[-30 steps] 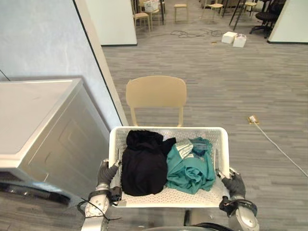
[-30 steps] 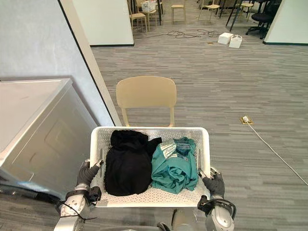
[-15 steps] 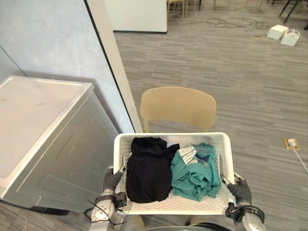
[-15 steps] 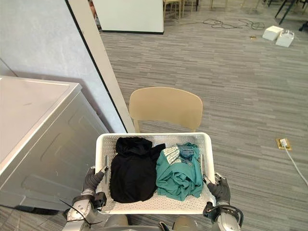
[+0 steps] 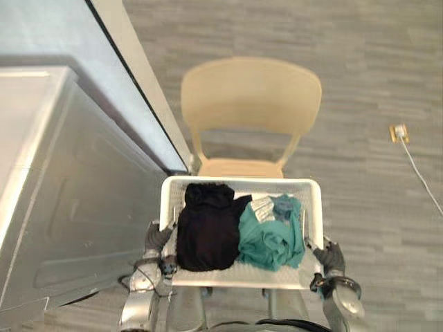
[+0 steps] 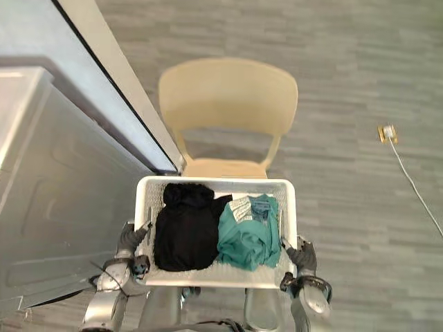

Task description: Pick up the laundry basket with both hands and put the clothes into the washing machine.

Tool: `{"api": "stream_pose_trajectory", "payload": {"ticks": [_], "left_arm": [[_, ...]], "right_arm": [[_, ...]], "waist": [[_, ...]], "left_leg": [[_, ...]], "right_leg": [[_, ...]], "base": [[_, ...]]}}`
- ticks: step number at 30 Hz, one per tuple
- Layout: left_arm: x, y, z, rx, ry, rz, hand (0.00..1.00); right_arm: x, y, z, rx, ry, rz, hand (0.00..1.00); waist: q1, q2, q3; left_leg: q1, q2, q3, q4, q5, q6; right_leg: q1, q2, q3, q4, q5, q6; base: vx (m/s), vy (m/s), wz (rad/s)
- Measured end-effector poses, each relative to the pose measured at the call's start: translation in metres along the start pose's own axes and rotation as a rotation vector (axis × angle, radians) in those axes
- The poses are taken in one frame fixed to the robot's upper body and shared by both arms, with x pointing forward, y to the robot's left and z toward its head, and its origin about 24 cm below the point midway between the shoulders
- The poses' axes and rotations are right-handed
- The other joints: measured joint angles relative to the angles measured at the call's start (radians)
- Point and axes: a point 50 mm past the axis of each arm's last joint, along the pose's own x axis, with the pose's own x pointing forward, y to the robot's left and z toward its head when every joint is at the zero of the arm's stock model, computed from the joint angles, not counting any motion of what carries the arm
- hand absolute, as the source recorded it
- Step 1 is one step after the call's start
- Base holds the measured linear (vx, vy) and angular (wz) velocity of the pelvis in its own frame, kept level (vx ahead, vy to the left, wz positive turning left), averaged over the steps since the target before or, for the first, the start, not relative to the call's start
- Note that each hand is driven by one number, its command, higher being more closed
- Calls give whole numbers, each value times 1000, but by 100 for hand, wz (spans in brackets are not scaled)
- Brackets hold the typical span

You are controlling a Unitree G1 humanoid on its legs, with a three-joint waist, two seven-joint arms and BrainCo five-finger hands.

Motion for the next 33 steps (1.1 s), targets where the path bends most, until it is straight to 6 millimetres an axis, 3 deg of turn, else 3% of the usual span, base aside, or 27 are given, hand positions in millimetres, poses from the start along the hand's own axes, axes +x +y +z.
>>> {"api": "stream_pose_trajectory", "payload": {"ticks": [4,6,12,13,15,16,21,27,33], "left_arm": [[21,-7,31,1,-102,-1,100],[28,-10,43,-3,-139,5,100],[52,-19,94,-26,-286,20,100],[53,-19,97,-30,-295,22,0],[55,-20,104,-35,-312,40,0],[55,-20,105,-31,-315,50,0],[56,-23,108,-54,-306,106,0],[57,-8,104,-125,-269,223,0],[60,1,116,-91,-318,213,0]], "right_arm": [[16,10,25,18,-94,-10,100],[19,14,36,31,-137,-19,100],[32,26,79,66,-314,-39,100],[31,27,82,69,-327,-37,100],[28,28,88,76,-357,-33,100],[28,29,89,77,-360,-34,0],[28,27,90,99,-368,-52,0],[27,22,93,109,-387,-78,0],[27,19,94,110,-393,-88,0]], "waist": [[-14,-1,74],[-13,-2,82],[8,-1,124],[11,0,127],[14,1,132],[14,0,135],[42,-2,141],[42,-2,141],[45,-2,141]], "left_leg": [[-80,19,4,44,-2,6],[-113,20,2,53,-2,6],[-200,34,-36,82,6,14],[-204,34,-39,82,6,13],[-227,34,-50,87,6,13],[-231,34,-53,89,6,13],[-250,34,-65,97,6,13],[-255,32,-68,101,6,12],[-255,35,-59,114,6,10]], "right_leg": [[-70,11,10,5,31,0],[-102,10,10,16,31,0],[-157,9,-23,33,36,-3],[-159,9,-25,33,36,-4],[-169,5,-42,33,36,-4],[-169,4,-46,34,36,-4],[-174,1,-65,38,33,-8],[-177,-5,-73,50,30,-12],[-177,-7,-70,58,29,-14]], "base": [[-120,16,-12],[-67,-5,3],[4,-17,13],[21,-16,11],[38,-6,16],[46,7,15],[29,0,9],[-1,-4,3],[-12,0,-1]]}}
